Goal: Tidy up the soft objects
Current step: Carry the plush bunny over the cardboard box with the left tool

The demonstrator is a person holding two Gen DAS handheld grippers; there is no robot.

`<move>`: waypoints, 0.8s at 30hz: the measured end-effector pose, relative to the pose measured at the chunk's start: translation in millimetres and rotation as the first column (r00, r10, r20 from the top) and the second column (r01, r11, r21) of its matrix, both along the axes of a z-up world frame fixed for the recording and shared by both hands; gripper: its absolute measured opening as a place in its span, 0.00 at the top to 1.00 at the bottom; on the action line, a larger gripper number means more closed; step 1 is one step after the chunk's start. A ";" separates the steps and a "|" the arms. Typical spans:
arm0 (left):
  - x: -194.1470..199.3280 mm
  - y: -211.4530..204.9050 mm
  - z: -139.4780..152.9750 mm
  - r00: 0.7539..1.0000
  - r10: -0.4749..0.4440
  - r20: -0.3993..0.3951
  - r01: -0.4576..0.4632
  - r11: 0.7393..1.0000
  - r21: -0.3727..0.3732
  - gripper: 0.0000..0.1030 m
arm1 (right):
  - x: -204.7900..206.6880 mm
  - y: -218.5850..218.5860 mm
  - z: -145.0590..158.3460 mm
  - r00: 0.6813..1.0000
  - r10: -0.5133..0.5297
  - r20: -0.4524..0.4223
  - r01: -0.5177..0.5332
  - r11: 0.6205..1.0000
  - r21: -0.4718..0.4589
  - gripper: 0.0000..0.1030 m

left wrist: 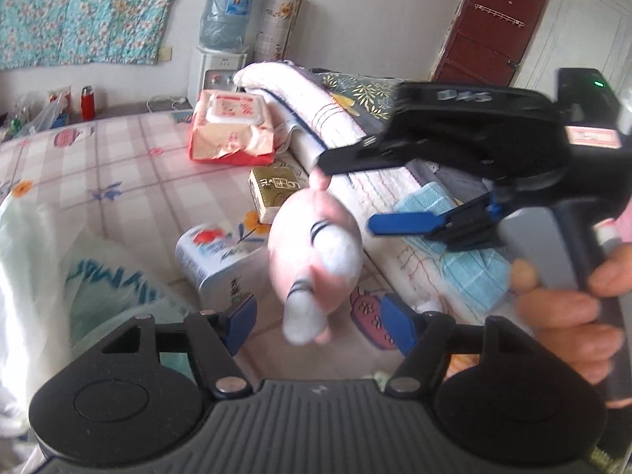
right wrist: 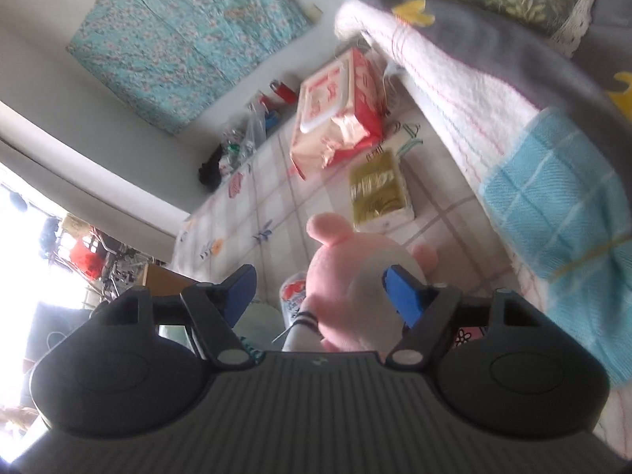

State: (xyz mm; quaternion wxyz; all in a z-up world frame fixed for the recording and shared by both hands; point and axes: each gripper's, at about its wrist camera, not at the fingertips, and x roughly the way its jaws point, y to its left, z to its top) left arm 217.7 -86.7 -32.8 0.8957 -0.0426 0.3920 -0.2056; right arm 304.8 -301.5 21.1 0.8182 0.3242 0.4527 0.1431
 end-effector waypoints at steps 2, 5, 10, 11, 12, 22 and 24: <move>6.4 -5.6 -2.1 1.000 0.003 0.008 -0.003 1.000 0.014 0.31 | 9.5 6.3 -8.3 1.000 0.000 -0.013 -0.001 1.000 -0.012 0.27; 16.8 -12.5 -7.5 1.000 0.011 0.010 -0.011 0.999 0.032 0.31 | 23.3 9.5 -15.3 1.000 -0.006 -0.023 0.006 1.000 -0.028 0.26; 28.6 -22.1 -17.4 1.000 0.005 -0.004 -0.004 0.999 0.053 0.37 | 38.3 9.2 -26.6 0.999 -0.007 -0.044 0.005 0.998 -0.056 0.22; 29.9 -24.0 -18.8 1.000 0.002 -0.006 -0.001 0.998 0.055 0.38 | 40.6 9.2 -30.6 0.998 -0.006 -0.055 0.003 0.999 -0.053 0.22; 31.5 -26.0 -20.4 1.000 -0.001 -0.010 0.002 0.998 0.057 0.40 | 43.0 10.0 -35.4 0.998 -0.001 -0.069 -0.002 0.999 -0.048 0.22; 28.4 -24.3 -16.9 1.000 -0.007 0.001 0.007 0.998 0.065 0.46 | 31.5 14.6 -43.0 0.996 0.009 -0.087 -0.012 0.999 -0.035 0.26; 21.6 -23.1 -11.6 1.000 -0.012 0.015 0.011 0.998 0.056 0.46 | 23.5 14.8 -34.2 0.997 0.005 -0.073 -0.008 0.999 -0.042 0.26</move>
